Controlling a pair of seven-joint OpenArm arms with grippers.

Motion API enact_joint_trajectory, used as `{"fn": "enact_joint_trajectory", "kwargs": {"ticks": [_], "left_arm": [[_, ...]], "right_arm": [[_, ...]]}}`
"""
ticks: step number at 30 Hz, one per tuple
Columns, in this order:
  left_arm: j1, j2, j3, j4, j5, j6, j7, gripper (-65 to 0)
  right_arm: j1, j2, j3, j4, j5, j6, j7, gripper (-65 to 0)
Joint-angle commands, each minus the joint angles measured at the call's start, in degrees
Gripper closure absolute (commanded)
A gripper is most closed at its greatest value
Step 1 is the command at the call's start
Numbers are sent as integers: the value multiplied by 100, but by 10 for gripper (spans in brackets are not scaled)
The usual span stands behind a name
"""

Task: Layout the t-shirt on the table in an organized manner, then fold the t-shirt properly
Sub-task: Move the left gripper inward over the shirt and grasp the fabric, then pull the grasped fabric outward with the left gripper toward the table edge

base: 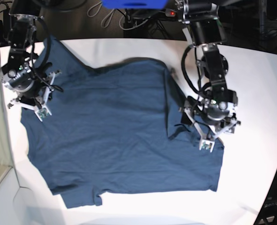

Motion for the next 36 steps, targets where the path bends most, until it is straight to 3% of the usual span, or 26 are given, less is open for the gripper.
{"fn": "enact_joint_trajectory", "kwargs": {"ticks": [1,7,13,36], "left_arm": [[-146,27,-49,29,-14,-15,-181,-525],[-181,-96,-164,-463,-778,12,-295,-506],[-173,-245,-164,-525,-1359,29,-295,-337],[-199,-324,-700,-798,-1420,29,-313,-339]], "right_arm": [[79,58,22,93,17,-25,76,-235],[79,58,13,93,17,-25,76,-235],[79,85,13,93,17,-25,76,-235],[71,67,13,84,17,-25,76,-235]]}}
